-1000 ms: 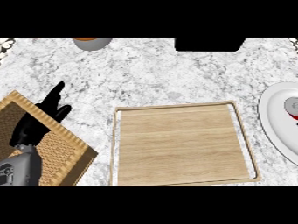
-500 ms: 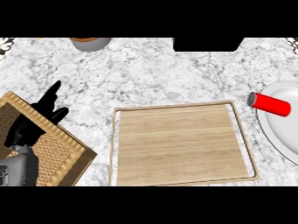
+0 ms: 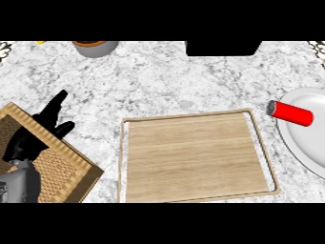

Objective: Pick the can from the tray and place it in the plate

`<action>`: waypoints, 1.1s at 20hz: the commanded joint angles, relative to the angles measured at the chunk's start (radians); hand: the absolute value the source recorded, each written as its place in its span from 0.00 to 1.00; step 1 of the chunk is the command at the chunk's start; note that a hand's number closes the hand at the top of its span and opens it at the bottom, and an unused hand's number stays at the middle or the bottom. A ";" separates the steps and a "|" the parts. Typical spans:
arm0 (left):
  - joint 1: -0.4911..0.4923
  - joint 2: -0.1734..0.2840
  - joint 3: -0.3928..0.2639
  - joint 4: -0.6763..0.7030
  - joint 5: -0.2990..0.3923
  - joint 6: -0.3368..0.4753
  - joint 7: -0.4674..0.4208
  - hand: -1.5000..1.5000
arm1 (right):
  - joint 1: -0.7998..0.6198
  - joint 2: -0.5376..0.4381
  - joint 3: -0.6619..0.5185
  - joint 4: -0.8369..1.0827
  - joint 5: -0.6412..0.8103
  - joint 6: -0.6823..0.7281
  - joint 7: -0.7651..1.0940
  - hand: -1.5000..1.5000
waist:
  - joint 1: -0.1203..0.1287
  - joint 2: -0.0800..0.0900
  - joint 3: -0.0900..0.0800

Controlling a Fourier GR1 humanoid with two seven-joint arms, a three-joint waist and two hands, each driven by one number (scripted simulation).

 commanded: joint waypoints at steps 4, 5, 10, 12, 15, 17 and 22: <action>0.006 -0.011 -0.021 0.000 0.011 0.193 -0.008 0.50 | 0.064 -0.041 -0.082 0.015 -0.230 0.246 0.116 0.00 | -0.001 0.002 0.001; 0.004 -0.011 0.019 0.006 -0.012 0.175 -0.047 0.50 | 0.045 -0.076 -0.103 0.026 -0.253 0.263 0.125 0.00 | 0.003 0.004 0.001; -0.008 -0.011 -0.018 0.002 -0.007 0.195 -0.030 0.50 | 0.068 -0.128 -0.148 0.136 -0.241 0.283 -0.028 0.00 | 0.013 0.007 0.002; -0.008 -0.011 -0.011 0.018 -0.016 0.197 -0.052 0.50 | 0.102 -0.137 -0.159 0.158 -0.246 0.314 -0.061 0.00 | 0.010 0.007 0.002; -0.051 -0.011 0.001 -0.026 0.010 0.172 0.033 0.50 | 0.099 -0.151 -0.156 0.237 -0.215 0.308 -0.118 0.00 | 0.019 0.007 0.003; -0.003 -0.011 -0.022 0.005 0.011 0.191 -0.037 0.50 | 0.108 -0.179 -0.174 0.258 -0.229 0.330 -0.126 0.00 | 0.015 0.007 0.002; -0.012 -0.011 0.007 0.011 -0.016 0.160 -0.046 0.50 | 0.130 -0.218 -0.195 0.343 -0.211 0.347 -0.231 0.00 | 0.016 0.007 0.002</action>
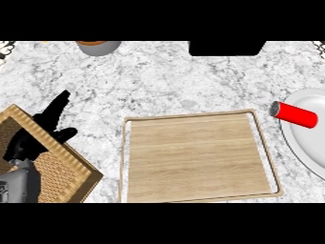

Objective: Pick the can from the tray and place it in the plate

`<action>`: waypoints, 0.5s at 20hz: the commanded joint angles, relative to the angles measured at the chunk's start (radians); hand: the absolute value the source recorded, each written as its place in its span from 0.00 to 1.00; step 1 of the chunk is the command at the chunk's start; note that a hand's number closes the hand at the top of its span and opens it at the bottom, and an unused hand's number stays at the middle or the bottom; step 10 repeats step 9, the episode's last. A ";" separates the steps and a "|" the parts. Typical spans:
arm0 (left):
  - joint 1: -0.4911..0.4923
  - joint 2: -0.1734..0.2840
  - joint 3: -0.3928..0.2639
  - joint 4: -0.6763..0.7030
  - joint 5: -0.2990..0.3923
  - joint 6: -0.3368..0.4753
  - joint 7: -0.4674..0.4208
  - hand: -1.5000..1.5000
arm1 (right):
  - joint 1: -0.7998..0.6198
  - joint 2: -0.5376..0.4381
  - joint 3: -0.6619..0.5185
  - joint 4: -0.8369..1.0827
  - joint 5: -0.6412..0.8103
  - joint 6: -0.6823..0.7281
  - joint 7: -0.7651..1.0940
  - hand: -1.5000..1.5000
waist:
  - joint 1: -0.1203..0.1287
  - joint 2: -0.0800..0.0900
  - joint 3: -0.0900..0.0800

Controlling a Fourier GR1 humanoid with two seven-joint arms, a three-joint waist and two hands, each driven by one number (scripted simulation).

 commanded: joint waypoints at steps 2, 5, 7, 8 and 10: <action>0.040 -0.013 -0.026 -0.041 0.029 0.191 -0.022 0.50 | 0.021 -0.022 0.004 0.099 0.043 -0.001 -0.096 0.00 | 0.009 -0.001 0.001; 0.002 -0.013 -0.038 -0.018 0.014 0.211 -0.002 0.50 | 0.013 -0.055 0.018 0.138 0.076 -0.018 -0.101 0.00 | 0.006 0.000 0.001; 0.000 -0.013 -0.036 0.014 0.012 0.234 -0.028 0.50 | 0.044 -0.089 0.002 0.161 0.068 0.021 -0.121 0.00 | -0.003 0.000 0.000; -0.022 -0.013 -0.054 0.048 -0.007 0.256 -0.042 0.50 | -0.029 -0.125 0.018 0.204 0.081 0.004 -0.086 0.00 | 0.004 0.003 0.000; -0.024 -0.013 0.023 -0.003 -0.004 0.179 -0.012 0.50 | 0.027 -0.093 0.013 0.226 0.095 0.001 -0.170 0.00 | 0.007 0.001 0.002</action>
